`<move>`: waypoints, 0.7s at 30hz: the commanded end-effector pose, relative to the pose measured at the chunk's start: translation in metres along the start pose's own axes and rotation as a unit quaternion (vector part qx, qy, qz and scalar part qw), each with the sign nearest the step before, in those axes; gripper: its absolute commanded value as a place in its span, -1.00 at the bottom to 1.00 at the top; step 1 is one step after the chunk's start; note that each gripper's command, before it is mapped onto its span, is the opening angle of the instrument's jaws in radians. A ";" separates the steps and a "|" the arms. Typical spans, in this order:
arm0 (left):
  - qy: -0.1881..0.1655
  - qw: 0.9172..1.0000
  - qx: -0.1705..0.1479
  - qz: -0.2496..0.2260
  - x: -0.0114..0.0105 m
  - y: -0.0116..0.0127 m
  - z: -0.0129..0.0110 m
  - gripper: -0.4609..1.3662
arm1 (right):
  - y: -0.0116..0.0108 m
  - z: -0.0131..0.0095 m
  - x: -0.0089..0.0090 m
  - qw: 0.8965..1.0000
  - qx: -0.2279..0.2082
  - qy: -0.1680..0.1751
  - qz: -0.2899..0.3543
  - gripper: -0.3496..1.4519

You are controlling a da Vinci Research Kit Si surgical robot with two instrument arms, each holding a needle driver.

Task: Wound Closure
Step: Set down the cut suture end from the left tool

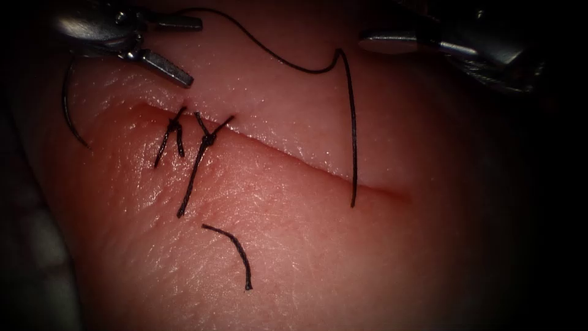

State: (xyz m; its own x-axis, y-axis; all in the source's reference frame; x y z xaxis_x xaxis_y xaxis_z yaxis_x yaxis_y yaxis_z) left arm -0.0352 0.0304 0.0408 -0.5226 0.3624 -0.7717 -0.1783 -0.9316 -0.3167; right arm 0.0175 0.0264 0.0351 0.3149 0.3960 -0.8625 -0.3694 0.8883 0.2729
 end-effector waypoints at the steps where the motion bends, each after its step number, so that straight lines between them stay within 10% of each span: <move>1: 0.001 1.000 0.004 0.002 0.0000 0.0001 -0.0001 0.03 | 0.0000 0.0000 0.0002 1.000 0.006 0.003 -0.004 0.72; 21: 0.002 0.997 0.033 0.063 0.0003 0.0062 -0.0009 0.12 | -0.0053 0.0015 0.0004 0.988 0.116 0.099 -0.037 0.55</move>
State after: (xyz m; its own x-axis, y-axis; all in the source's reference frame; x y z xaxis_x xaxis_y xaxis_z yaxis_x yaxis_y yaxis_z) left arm -0.0358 0.0245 0.0379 -0.5388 0.2428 -0.8067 -0.1609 -0.9696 -0.1844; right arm 0.0209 0.0219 0.0341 0.1465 0.2937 -0.9446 -0.1375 0.9517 0.2746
